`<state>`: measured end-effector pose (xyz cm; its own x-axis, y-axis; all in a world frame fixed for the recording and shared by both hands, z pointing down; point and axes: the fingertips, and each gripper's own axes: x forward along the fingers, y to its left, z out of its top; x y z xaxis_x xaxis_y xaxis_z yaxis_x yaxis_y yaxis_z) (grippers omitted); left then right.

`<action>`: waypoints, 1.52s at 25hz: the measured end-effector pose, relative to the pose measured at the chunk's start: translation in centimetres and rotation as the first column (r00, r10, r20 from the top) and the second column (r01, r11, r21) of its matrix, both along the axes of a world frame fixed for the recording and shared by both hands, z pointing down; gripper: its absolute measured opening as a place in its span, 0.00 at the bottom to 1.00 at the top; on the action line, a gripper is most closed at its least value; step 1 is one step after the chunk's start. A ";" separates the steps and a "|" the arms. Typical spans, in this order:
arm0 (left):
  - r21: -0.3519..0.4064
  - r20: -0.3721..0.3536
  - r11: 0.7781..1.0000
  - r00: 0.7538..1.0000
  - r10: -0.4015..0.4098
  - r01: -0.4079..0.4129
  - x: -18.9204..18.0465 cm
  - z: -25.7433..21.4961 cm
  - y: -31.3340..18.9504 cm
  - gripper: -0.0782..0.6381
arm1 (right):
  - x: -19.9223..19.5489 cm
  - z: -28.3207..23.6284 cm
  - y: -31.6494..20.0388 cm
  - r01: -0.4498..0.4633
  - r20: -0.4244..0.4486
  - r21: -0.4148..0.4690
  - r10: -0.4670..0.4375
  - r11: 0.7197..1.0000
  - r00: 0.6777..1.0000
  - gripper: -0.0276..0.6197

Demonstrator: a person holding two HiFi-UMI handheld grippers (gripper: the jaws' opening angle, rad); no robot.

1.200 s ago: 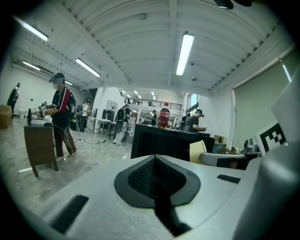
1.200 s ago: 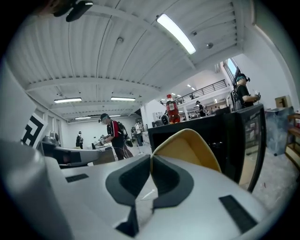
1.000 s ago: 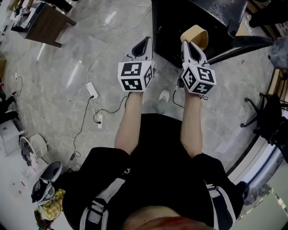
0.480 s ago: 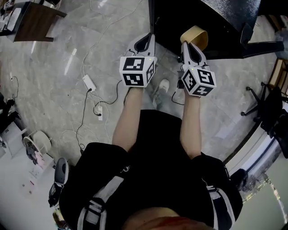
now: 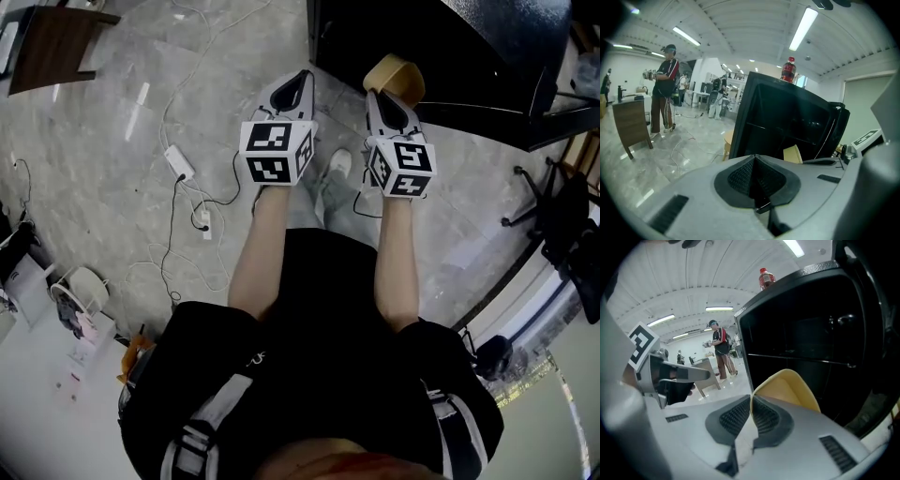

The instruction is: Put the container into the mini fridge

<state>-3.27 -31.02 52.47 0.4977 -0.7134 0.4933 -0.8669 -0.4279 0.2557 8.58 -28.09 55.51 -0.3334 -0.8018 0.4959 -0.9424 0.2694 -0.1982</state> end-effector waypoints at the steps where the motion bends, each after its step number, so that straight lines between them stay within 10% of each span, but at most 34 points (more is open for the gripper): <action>1: -0.007 0.002 1.000 1.000 0.000 0.000 -0.2 0.4 -0.1 0.12 | 0.0 0.8 -0.3 0.011 -0.020 -0.012 -0.011 1.000 1.000 0.07; 14: -0.067 0.043 0.998 0.999 -0.011 0.014 -2.6 2.8 -0.8 0.12 | -0.3 12.5 -4.9 0.215 -0.281 -0.217 -0.272 0.952 0.920 0.07; 26: -0.090 0.080 0.993 0.995 -0.064 0.071 -6.0 3.5 -0.9 0.12 | 1.1 18.9 -9.3 0.295 -0.441 -0.363 -0.442 0.884 0.781 0.08; 34: -0.074 0.079 0.995 0.995 -0.067 0.073 -6.4 2.7 -0.7 0.12 | 1.9 19.5 -10.2 0.218 -0.447 -0.346 -0.364 0.913 0.817 0.18; 38: -0.059 0.061 0.996 0.996 -0.062 0.065 -5.7 1.8 -0.4 0.12 | 1.2 15.4 -9.2 0.135 -0.363 -0.255 -0.224 0.958 0.904 0.18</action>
